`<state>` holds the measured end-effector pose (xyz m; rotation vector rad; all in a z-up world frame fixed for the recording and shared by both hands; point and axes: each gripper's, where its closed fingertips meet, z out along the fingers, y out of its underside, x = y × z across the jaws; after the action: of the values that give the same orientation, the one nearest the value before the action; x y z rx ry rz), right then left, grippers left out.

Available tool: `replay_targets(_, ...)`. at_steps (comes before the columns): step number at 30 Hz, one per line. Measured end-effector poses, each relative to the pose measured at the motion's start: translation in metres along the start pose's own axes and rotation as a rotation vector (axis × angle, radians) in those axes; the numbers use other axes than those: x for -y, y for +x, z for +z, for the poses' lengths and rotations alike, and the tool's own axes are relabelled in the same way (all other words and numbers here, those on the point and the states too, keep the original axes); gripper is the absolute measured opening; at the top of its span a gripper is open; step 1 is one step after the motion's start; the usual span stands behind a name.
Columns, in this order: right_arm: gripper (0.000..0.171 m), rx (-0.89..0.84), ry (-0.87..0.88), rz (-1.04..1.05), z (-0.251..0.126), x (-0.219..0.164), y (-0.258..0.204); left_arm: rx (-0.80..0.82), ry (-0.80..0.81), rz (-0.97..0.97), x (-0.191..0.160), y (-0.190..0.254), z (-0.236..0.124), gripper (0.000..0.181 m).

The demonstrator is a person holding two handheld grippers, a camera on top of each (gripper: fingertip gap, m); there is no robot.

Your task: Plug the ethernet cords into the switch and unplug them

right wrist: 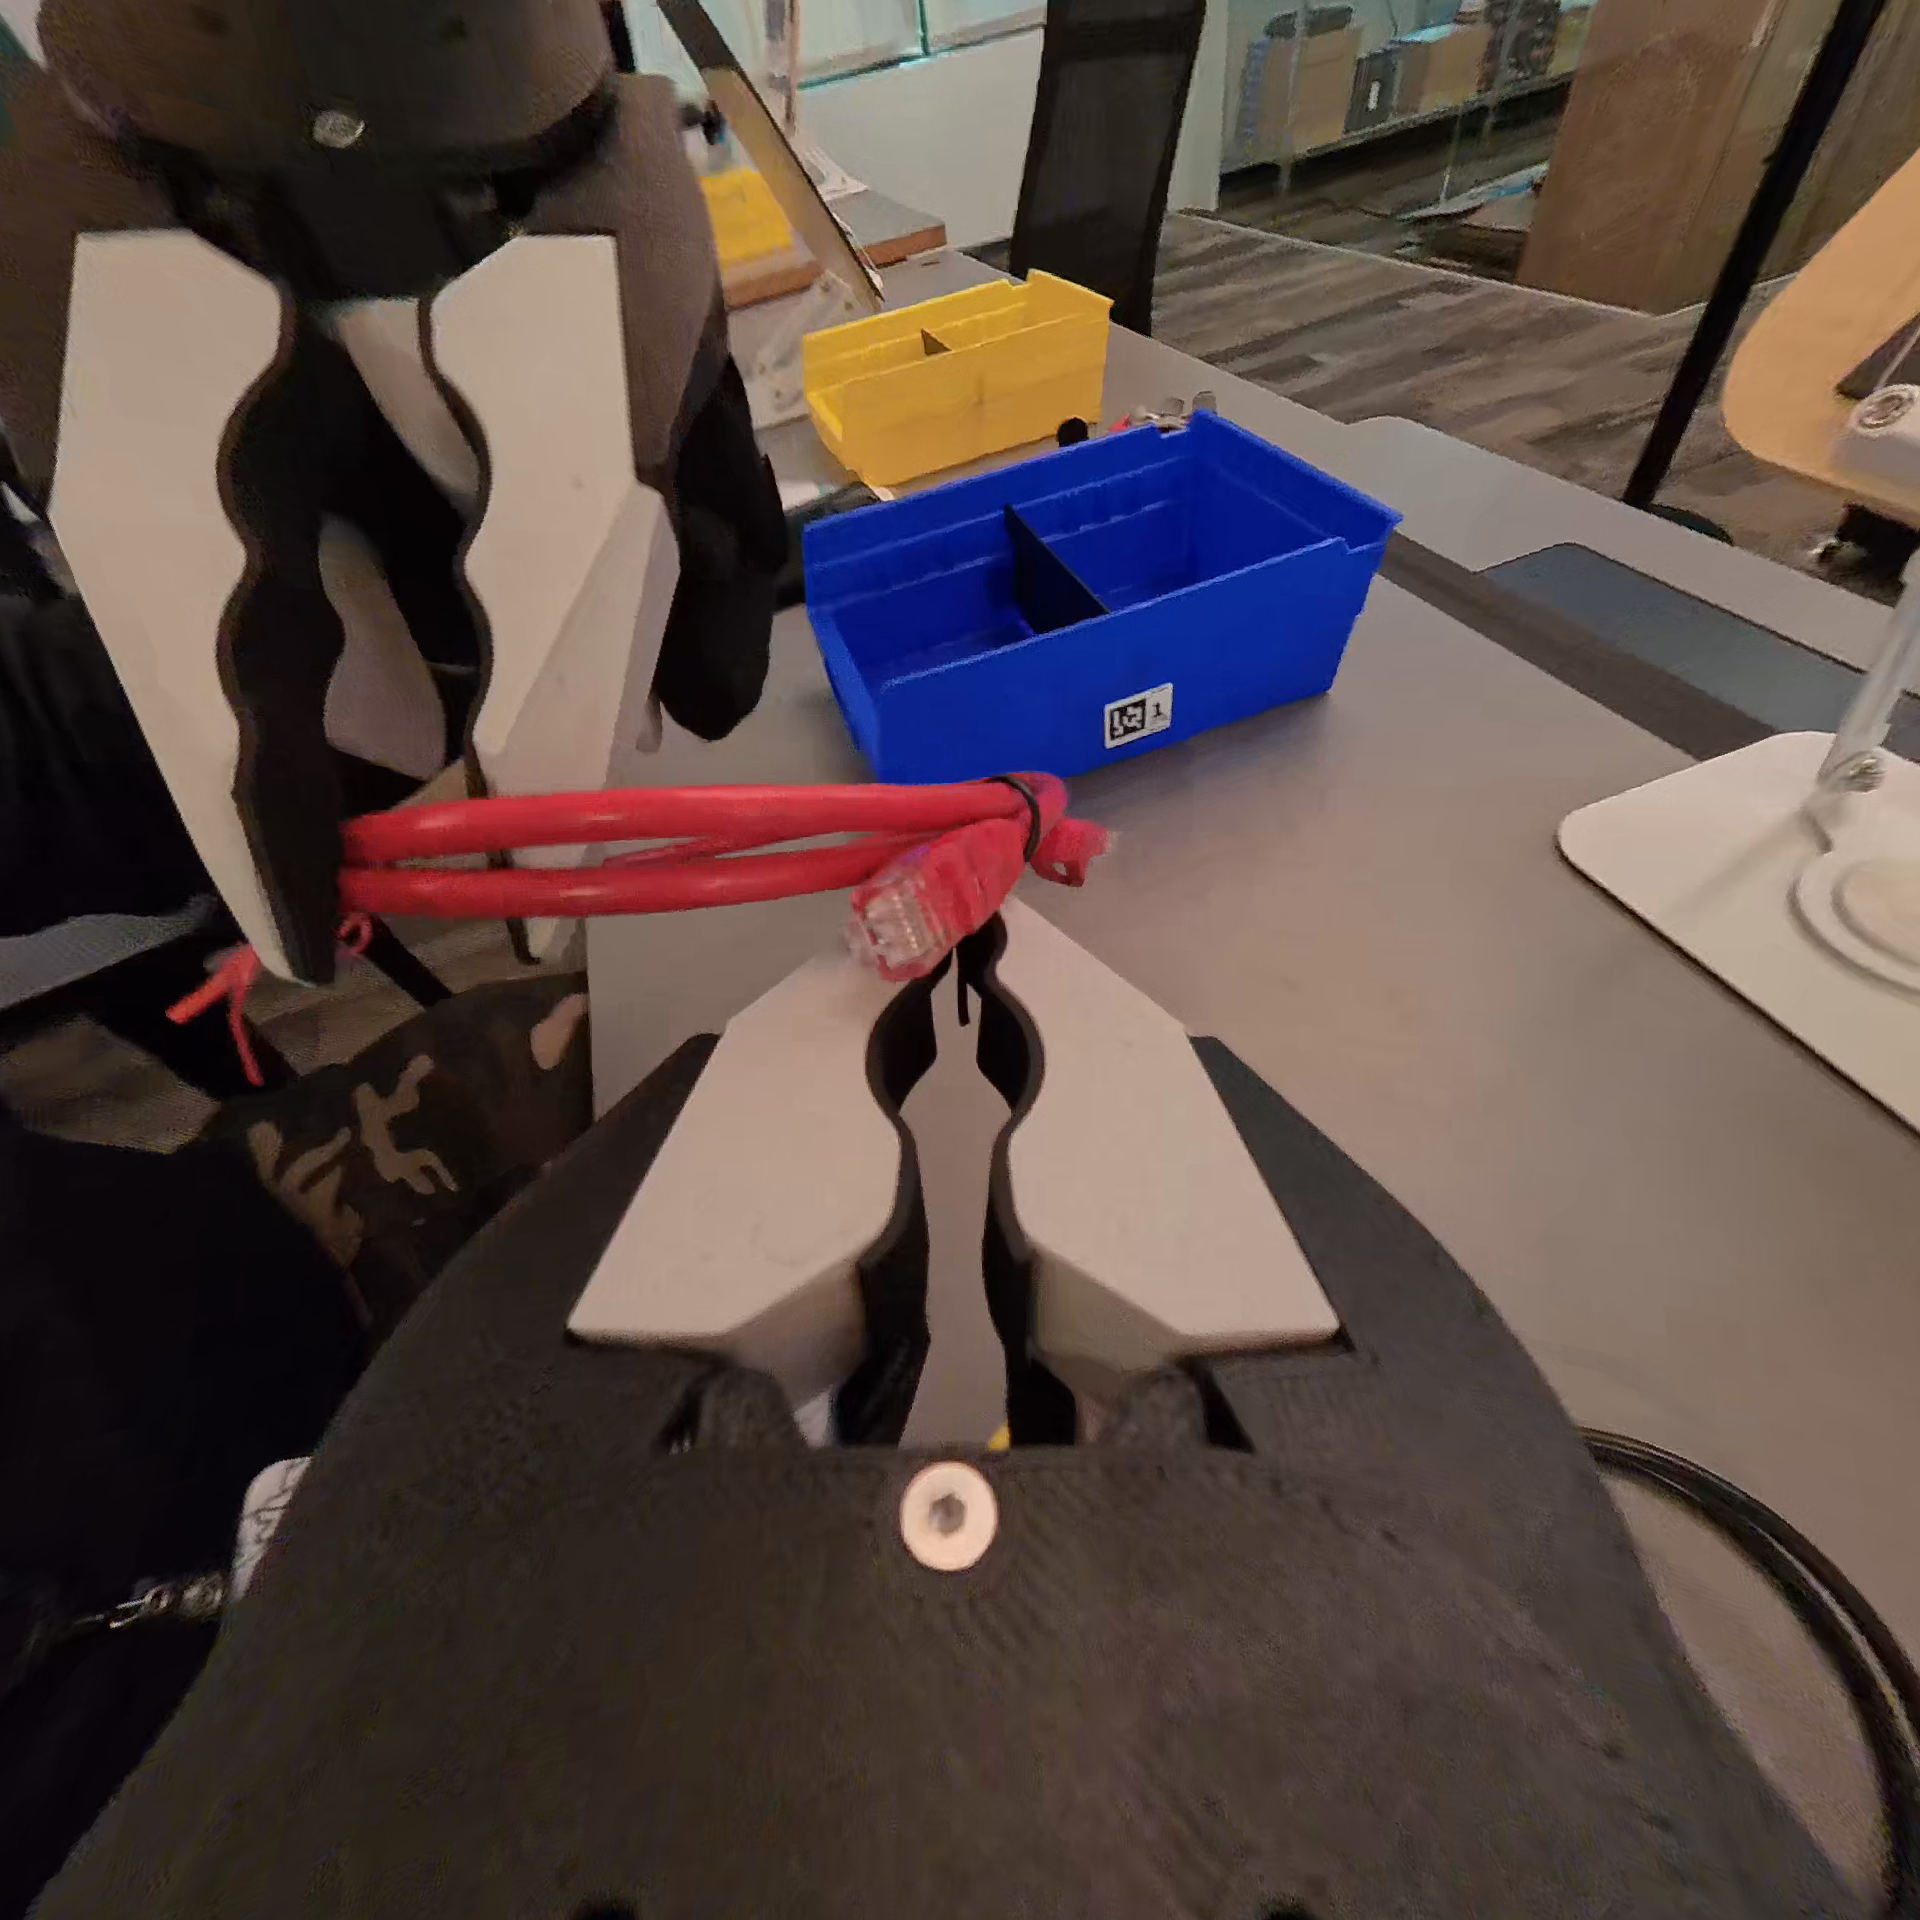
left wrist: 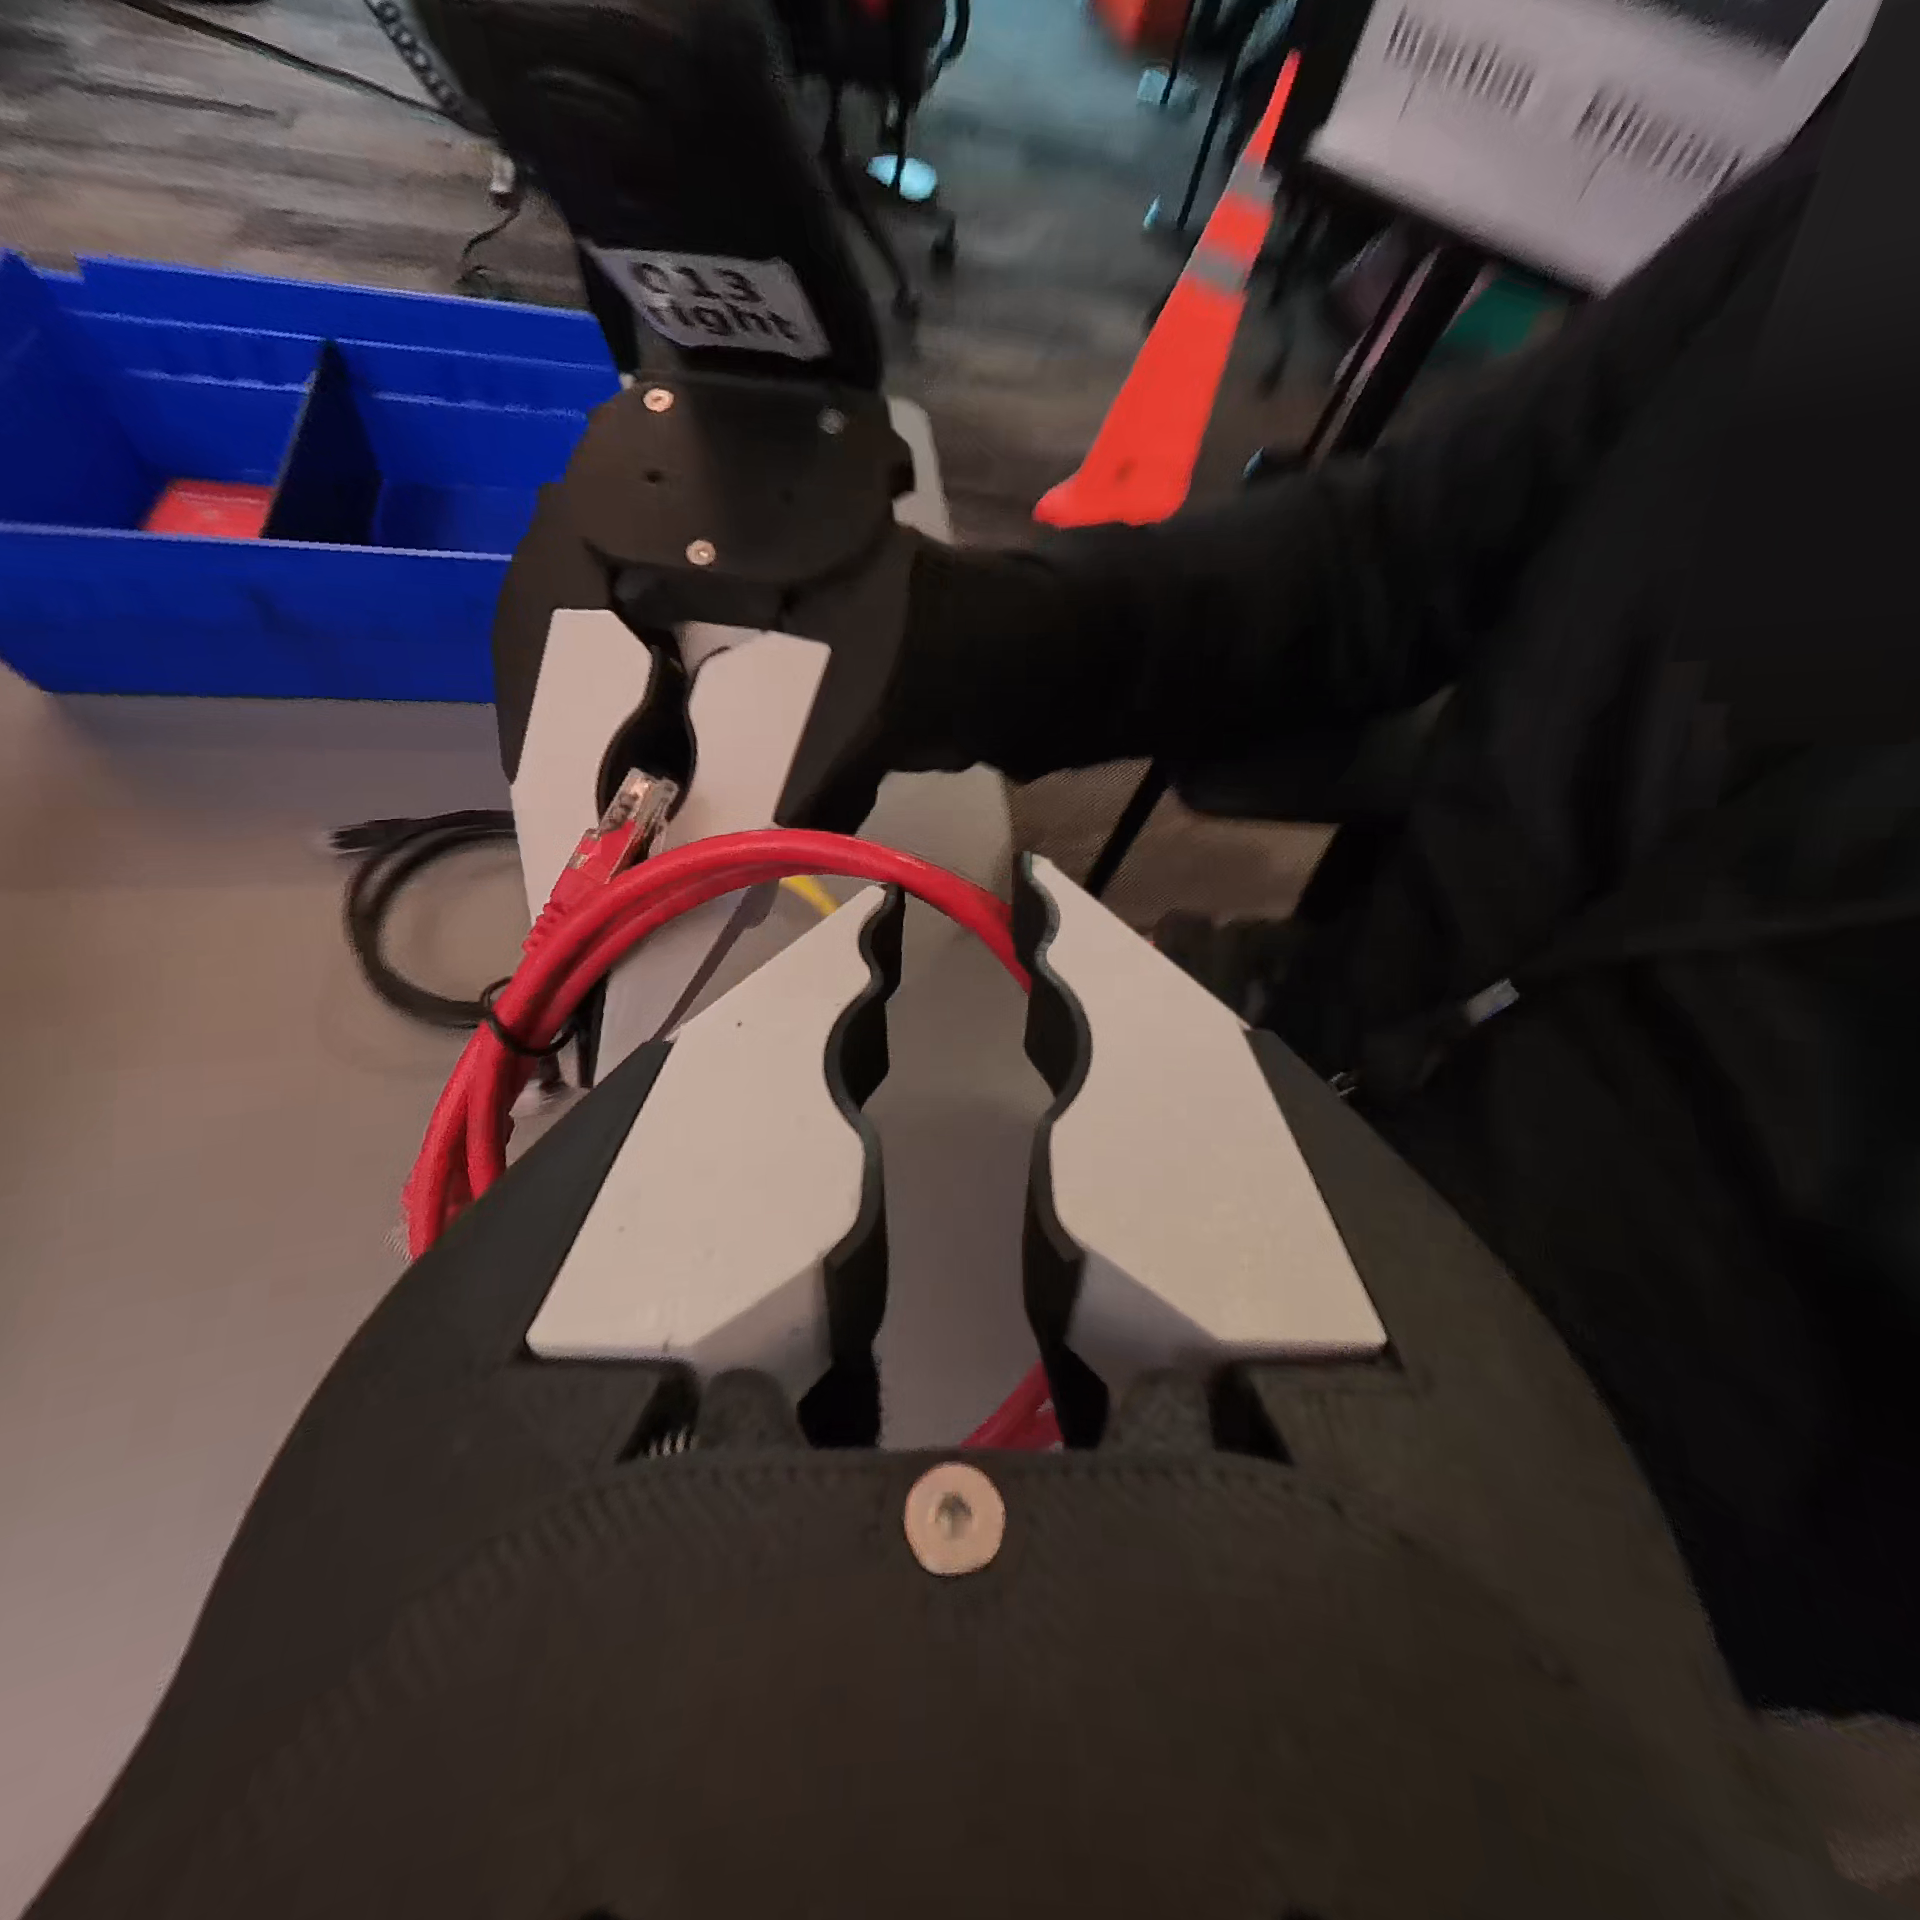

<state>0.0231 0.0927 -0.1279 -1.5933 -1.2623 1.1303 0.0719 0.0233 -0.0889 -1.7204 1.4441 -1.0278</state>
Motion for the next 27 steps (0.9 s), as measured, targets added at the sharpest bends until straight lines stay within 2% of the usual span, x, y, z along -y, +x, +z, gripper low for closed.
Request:
replay_targets(8, 0.000, 0.069, 0.065, 0.046, -0.002, 0.007, -0.008, -0.025, -0.034, 0.084, -0.016, 0.019, 0.005, 0.030)
replay_targets(10, 0.000, 0.097, 0.087, 0.063, -0.002, 0.010, -0.011, -0.041, -0.037, 0.059, -0.019, 0.022, 0.005, 0.044)
replay_targets(15, 0.000, 0.145, 0.146, 0.105, -0.008, 0.019, -0.015, 0.074, 0.009, 0.098, -0.016, 0.015, -0.011, 0.047)
replay_targets(16, 0.000, 0.150, 0.151, 0.112, -0.008, 0.019, -0.015, 0.124, 0.015, 0.129, -0.015, 0.011, -0.017, 0.051)
replay_targets(18, 0.000, 0.156, 0.153, 0.118, -0.008, 0.020, -0.015, 0.364, -0.006, 0.275, -0.011, -0.008, -0.031, 0.053)
replay_targets(20, 0.000, 0.168, 0.158, 0.130, -0.008, 0.021, -0.016, 0.697, -0.166, 0.569, -0.013, -0.030, -0.045, 0.052)
replay_targets(21, 0.000, 0.171, 0.158, 0.130, -0.008, 0.021, -0.017, 0.812, -0.276, 0.722, -0.015, -0.035, -0.049, 0.053)
replay_targets(23, 0.000, 0.179, 0.161, 0.130, -0.007, 0.022, -0.018, 0.965, -0.381, 0.921, -0.014, -0.042, -0.055, 0.047)
replay_targets(24, 0.000, 0.183, 0.161, 0.130, -0.007, 0.022, -0.020, 0.956, -0.425, 0.959, -0.021, -0.045, -0.053, 0.055)
replay_targets(27, 0.000, 0.188, 0.158, 0.124, -0.006, 0.023, -0.023, 1.133, -0.487, 1.082, -0.015, -0.065, -0.075, 0.071)
